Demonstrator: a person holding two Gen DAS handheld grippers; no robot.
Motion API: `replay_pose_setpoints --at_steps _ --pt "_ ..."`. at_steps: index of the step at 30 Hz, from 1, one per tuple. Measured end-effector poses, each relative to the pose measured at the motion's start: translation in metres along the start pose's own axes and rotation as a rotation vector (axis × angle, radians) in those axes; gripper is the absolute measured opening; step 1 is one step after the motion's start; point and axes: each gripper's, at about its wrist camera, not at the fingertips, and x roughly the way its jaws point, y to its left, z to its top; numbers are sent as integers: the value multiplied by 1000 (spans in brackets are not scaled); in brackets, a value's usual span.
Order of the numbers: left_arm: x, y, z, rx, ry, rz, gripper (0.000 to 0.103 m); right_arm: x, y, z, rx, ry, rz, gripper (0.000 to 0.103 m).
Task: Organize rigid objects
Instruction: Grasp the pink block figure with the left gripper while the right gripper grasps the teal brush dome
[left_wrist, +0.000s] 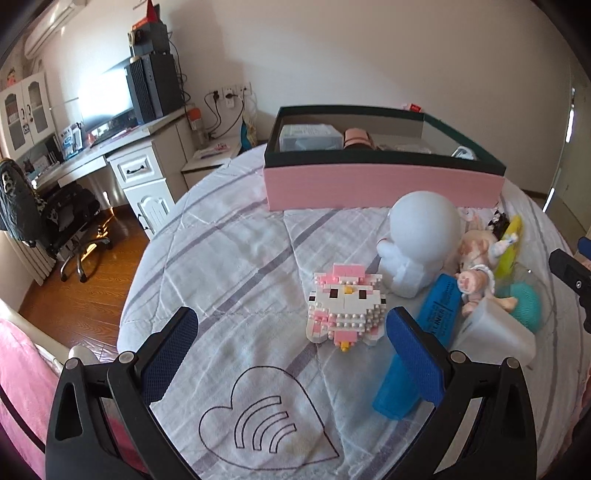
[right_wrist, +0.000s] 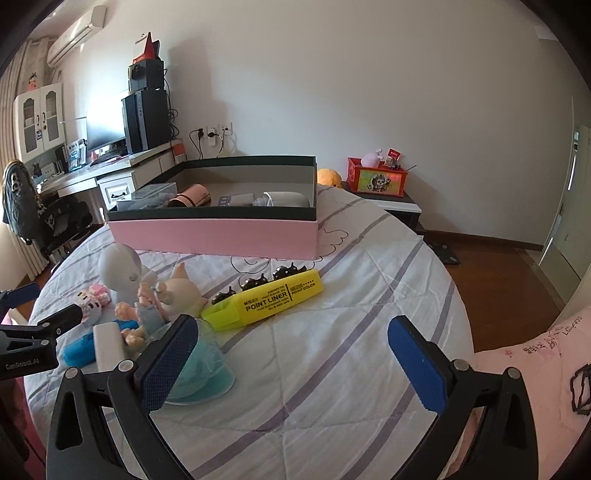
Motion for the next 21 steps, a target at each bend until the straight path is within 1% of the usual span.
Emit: replay_pose_setpoints --at_steps 3,5,6,7,8,9,10,12,15,18,21 --pt "13 -1 5 13 33 -41 103 13 -7 2 1 27 -14 103" --pt "21 -3 8 23 63 -48 102 22 -10 4 0 53 -15 103" --pt "23 -3 9 24 66 -51 97 26 -12 5 -1 63 -14 103" --pt "24 -3 10 24 62 -63 85 31 -12 6 -2 77 -11 103" --pt "25 -2 10 23 61 -82 79 34 -13 7 -2 91 0 103" --pt "27 -3 11 21 63 -97 69 36 -12 7 -4 98 14 103" --pt "26 -3 11 23 55 -99 58 37 -11 7 -7 99 22 103" --pt "23 -3 11 23 30 -92 45 34 -9 8 -7 81 20 103" --pt "17 -2 9 19 9 -82 44 23 -3 9 -5 59 54 103" --pt "5 0 3 25 -16 -70 44 17 11 7 -46 66 64 103" --pt "-5 5 -4 21 -17 -73 44 11 22 0 -76 76 99 103"
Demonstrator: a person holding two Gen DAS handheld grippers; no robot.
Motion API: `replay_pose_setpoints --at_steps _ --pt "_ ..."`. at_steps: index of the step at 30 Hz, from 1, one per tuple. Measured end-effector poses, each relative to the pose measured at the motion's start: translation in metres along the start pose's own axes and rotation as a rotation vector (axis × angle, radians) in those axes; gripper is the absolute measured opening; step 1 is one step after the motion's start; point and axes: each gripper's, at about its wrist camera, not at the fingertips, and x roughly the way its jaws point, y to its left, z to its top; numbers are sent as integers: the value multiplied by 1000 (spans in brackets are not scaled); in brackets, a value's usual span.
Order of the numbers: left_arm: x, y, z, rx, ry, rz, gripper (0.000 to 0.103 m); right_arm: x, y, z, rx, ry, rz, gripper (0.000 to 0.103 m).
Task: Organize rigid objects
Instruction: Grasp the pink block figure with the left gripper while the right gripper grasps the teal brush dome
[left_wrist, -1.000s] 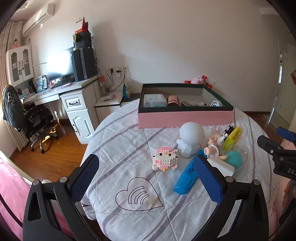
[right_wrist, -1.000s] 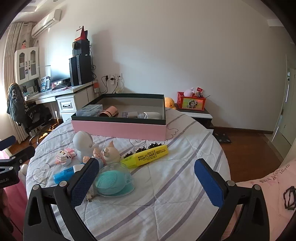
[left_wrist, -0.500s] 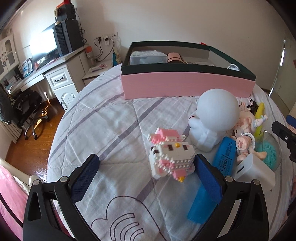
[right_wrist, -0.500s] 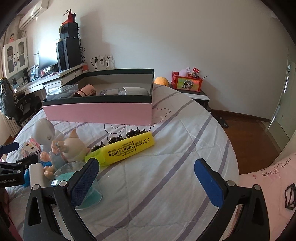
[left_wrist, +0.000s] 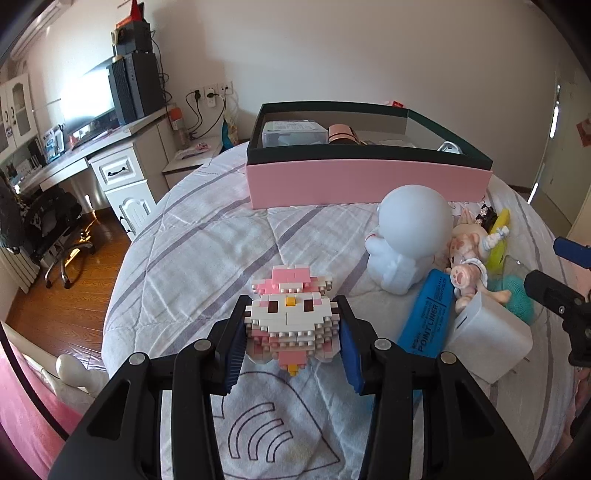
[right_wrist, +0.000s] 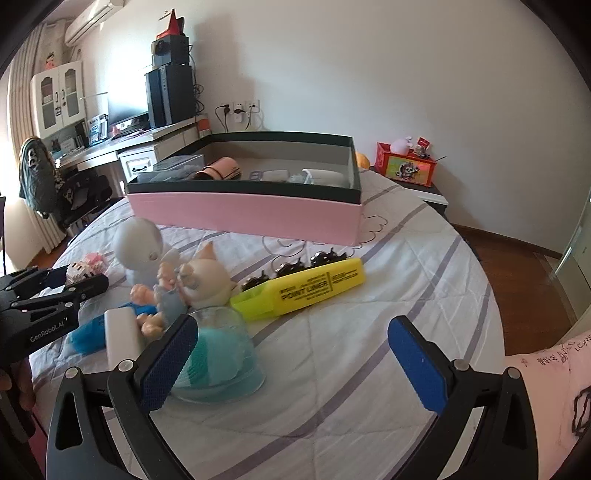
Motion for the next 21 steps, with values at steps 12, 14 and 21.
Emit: replay_pose_setpoints --at_steps 12,14,21 --pt "-30 5 -11 -7 -29 -12 45 12 35 -16 -81 70 56 103" --pt "-30 5 -11 -10 -27 -14 45 14 31 -14 -62 78 78 91" --pt "-40 0 -9 -9 -53 -21 45 17 31 -17 -60 92 128 74"
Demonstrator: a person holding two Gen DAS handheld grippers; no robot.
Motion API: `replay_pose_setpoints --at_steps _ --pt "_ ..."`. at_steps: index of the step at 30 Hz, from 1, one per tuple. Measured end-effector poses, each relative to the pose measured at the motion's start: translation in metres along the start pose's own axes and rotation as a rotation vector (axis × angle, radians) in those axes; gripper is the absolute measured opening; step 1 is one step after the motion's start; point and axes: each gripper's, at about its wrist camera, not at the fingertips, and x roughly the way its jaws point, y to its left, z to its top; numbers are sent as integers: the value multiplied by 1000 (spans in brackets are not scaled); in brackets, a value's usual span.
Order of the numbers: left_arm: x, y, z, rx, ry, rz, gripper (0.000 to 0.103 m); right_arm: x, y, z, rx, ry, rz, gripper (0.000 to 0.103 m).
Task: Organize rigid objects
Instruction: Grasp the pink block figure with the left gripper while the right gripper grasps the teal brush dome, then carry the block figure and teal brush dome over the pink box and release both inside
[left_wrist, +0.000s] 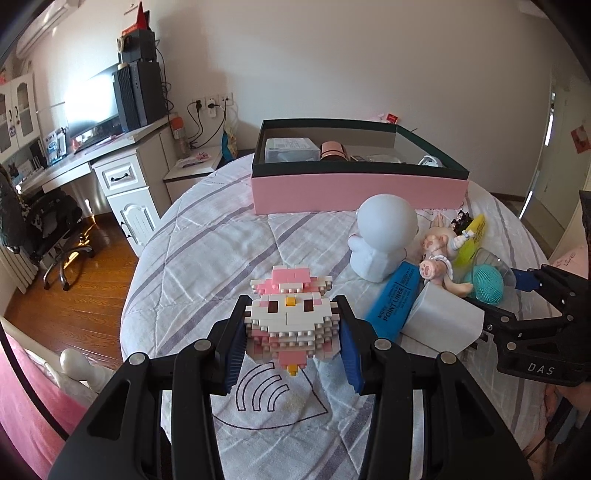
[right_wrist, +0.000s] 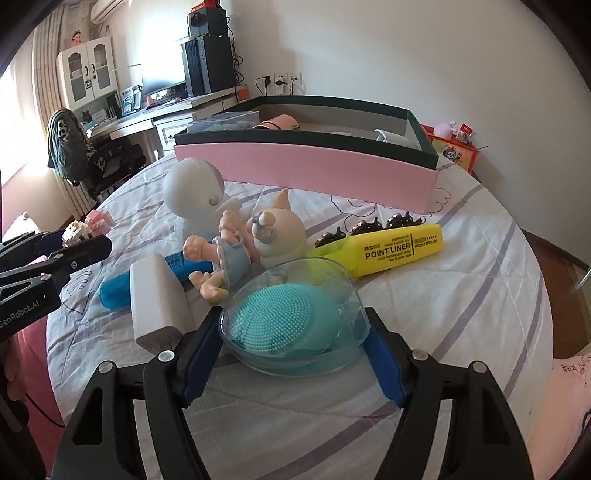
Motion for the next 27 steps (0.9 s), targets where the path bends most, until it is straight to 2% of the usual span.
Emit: replay_pose_setpoints --at_steps 6,11,16,22,27 --pt "-33 -8 10 3 -112 16 45 -27 -1 -2 16 -92 -22 74" --pt "-72 -15 21 -11 -271 57 45 -75 2 9 15 -263 -51 74" --pt "-105 -24 28 -10 -391 84 45 -117 14 17 -12 -402 -68 74" --pt "-131 -28 32 -21 -472 89 45 -145 27 23 -37 -500 -77 74" --pt "-142 -29 33 -18 -502 104 45 -152 32 30 -45 -526 -79 74"
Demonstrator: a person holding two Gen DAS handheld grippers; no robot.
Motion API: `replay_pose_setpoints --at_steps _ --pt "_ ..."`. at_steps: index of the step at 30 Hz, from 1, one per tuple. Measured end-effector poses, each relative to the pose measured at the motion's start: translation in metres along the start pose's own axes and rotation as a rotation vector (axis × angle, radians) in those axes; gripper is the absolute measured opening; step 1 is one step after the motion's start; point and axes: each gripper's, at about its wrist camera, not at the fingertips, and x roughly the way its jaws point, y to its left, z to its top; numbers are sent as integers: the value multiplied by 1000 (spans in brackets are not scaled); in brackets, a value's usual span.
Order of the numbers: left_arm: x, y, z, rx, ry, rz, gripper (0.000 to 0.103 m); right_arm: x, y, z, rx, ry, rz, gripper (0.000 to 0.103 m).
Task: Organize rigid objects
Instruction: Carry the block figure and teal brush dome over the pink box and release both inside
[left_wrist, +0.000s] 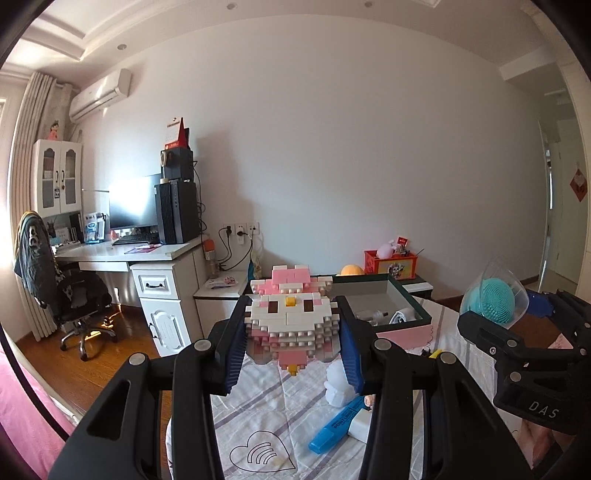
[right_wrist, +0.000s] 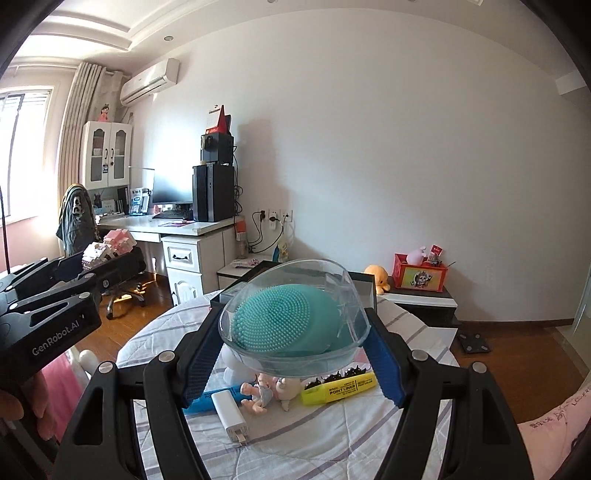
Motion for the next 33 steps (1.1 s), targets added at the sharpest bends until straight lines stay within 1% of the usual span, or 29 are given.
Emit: replay_pose_setpoints --at_steps 3,9,12,15,18,21,23,25,27,28,29,31,33 --pt "0 1 1 5 1 10 45 0 0 2 1 -1 1 74" --pt "13 -1 -1 12 30 10 45 8 -5 -1 10 15 1 74" --pt "28 -2 2 14 50 -6 45 17 -10 -1 9 28 -4 74" --pt "53 -1 9 22 83 -31 45 33 -18 4 1 42 -16 74" --pt "87 -1 19 32 111 -59 45 56 -29 12 -9 58 -25 74" --pt "129 -8 26 72 152 -63 45 88 -41 23 -12 81 -19 74" --pt "165 -11 28 74 208 -99 45 112 -50 30 -8 95 -5 74" --pt "200 -17 29 67 267 -138 45 141 -57 35 -24 128 -8 74" --pt "235 -26 26 84 326 -144 45 172 -65 37 -21 175 -2 74" --pt "248 -32 24 97 343 -149 45 191 -70 36 -14 201 5 74" --pt "262 -37 22 102 362 -159 45 203 -74 34 -13 220 4 74" --pt "289 -46 16 114 415 -180 45 235 -82 28 -17 283 -8 74" --pt "310 -55 9 131 455 -185 45 258 -88 21 -13 331 -6 74"
